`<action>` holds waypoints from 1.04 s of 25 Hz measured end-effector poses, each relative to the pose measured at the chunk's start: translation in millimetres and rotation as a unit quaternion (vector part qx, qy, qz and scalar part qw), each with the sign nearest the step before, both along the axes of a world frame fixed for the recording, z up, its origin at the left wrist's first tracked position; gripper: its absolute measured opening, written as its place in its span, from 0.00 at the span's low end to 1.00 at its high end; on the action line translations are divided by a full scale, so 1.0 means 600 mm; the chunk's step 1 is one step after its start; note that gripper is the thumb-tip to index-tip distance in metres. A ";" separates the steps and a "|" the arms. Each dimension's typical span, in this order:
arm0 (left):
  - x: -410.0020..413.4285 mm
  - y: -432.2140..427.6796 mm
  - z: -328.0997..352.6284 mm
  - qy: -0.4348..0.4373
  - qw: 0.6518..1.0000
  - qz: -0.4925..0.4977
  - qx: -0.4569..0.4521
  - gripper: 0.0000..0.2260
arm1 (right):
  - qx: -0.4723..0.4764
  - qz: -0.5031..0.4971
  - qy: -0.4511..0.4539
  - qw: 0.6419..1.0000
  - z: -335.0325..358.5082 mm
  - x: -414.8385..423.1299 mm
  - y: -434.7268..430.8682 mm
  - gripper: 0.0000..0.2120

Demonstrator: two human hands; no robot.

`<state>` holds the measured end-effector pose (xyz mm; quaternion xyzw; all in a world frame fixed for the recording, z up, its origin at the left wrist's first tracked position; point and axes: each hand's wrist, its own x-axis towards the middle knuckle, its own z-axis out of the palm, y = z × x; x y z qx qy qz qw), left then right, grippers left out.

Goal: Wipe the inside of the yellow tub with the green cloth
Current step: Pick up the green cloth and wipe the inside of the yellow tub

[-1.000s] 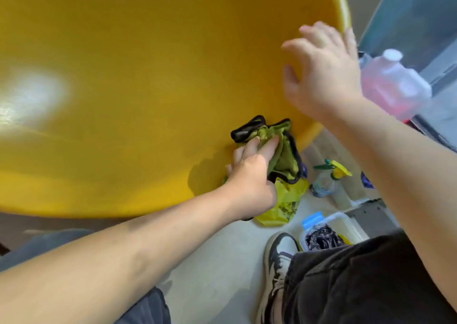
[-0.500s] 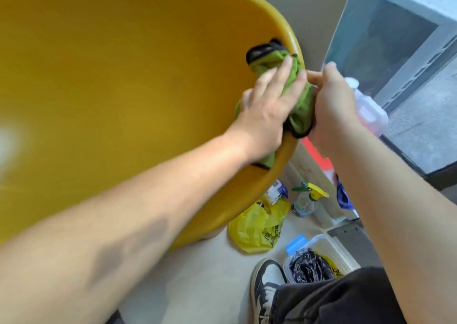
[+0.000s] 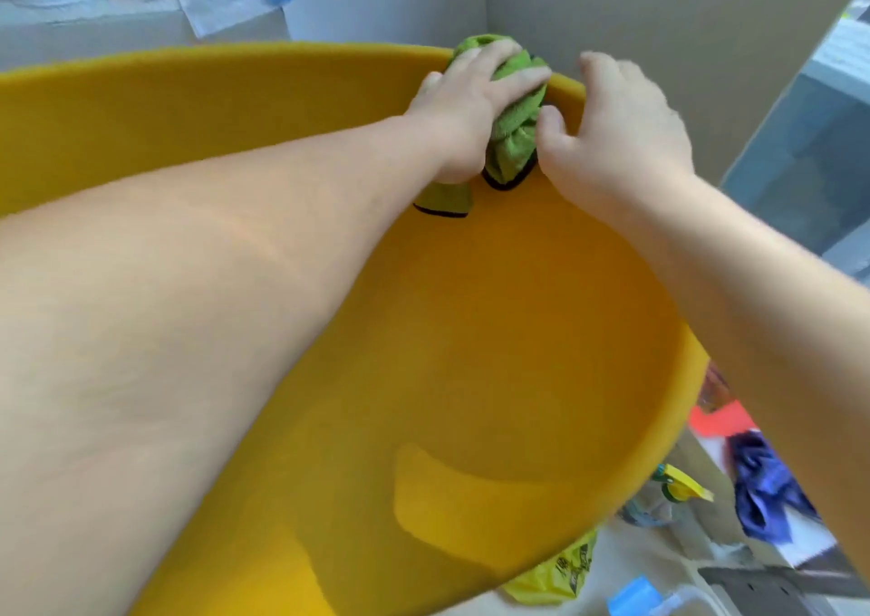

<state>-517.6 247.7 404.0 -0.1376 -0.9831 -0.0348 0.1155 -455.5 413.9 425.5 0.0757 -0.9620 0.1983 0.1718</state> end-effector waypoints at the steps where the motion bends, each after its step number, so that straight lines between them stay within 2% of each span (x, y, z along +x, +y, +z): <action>1: -0.014 -0.021 -0.001 -0.005 1.000 0.004 -0.013 0.40 | 0.031 0.027 0.022 0.999 -0.003 -0.013 -0.024 0.26; 3: -0.036 -0.060 -0.003 0.015 1.000 0.016 -0.020 0.34 | 0.078 0.089 0.063 0.991 -0.027 -0.036 -0.081 0.26; 5: -0.042 -0.095 -0.008 0.046 0.998 0.039 -0.035 0.36 | 0.112 0.121 0.063 0.984 -0.058 -0.057 -0.129 0.31; 8: -0.039 -0.177 -0.023 0.082 0.991 0.076 -0.075 0.39 | 0.154 0.107 0.033 0.982 -0.081 -0.092 -0.172 0.37; 13: 0.003 -0.365 -0.013 0.086 0.971 0.205 -0.090 0.41 | 0.221 0.145 0.002 0.965 -0.092 -0.116 -0.250 0.34; 17: 0.081 -0.520 -0.027 0.075 0.943 0.294 -0.138 0.46 | 0.101 0.228 -0.121 0.961 -0.120 -0.068 -0.377 0.31; 20: 0.158 -0.625 -0.039 0.041 0.919 0.331 -0.209 0.50 | 0.041 0.279 -0.162 0.946 -0.139 -0.012 -0.482 0.30; 23: 0.254 -0.698 -0.060 -0.001 0.877 0.352 -0.327 0.45 | 0.011 0.295 -0.203 0.933 -0.160 0.047 -0.560 0.28; 26: 0.366 -0.715 -0.109 -0.103 0.839 0.369 -0.387 0.39 | 0.010 0.317 -0.260 0.912 -0.208 0.121 -0.599 0.27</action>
